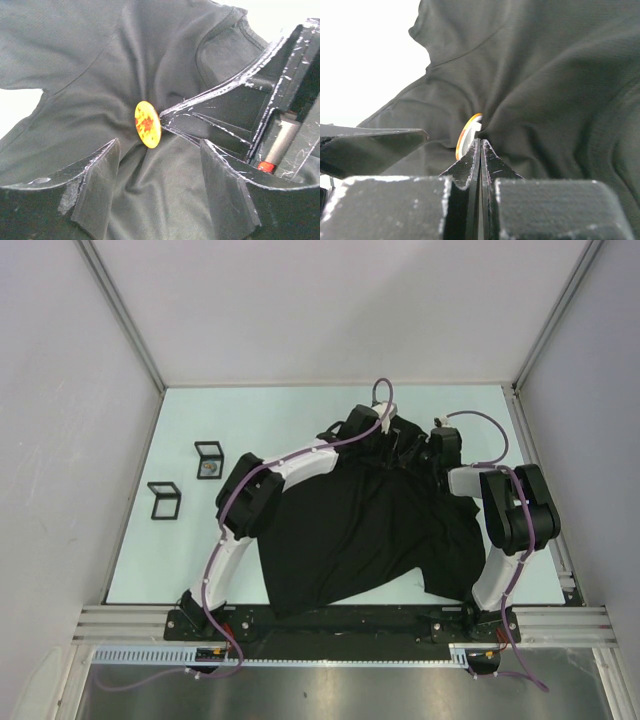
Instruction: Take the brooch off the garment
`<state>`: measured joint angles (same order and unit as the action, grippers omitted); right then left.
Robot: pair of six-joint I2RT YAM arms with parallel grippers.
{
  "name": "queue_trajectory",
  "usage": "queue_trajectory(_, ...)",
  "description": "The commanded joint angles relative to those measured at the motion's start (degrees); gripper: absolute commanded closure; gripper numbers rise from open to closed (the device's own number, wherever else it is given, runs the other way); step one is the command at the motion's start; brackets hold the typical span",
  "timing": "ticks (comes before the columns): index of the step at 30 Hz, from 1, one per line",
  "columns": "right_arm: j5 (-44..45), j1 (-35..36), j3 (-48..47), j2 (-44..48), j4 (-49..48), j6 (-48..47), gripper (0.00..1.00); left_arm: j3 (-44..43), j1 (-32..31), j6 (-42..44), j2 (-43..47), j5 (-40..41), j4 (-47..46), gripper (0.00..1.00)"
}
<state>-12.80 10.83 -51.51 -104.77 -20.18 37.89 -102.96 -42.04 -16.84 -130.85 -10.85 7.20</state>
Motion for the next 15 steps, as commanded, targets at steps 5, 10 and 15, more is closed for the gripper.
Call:
queue_trajectory(5, 2.42, -0.2, 0.0, 1.32, -0.3, 0.7, 0.99, -4.88, -0.85, 2.51, -3.27, 3.21, 1.5, 0.46)
queue_trajectory(10, 2.34, -0.2, 0.0, 1.32, -0.38, 0.69, 0.99, -5.94, -0.85, 2.43, -4.33, 3.64, 2.02, 0.55)
queue_trajectory(15, 2.25, -0.11, -0.09, 1.06, -1.17, 0.17, 0.99, -6.12, -0.85, 2.08, -4.42, 4.35, 1.68, 0.62)
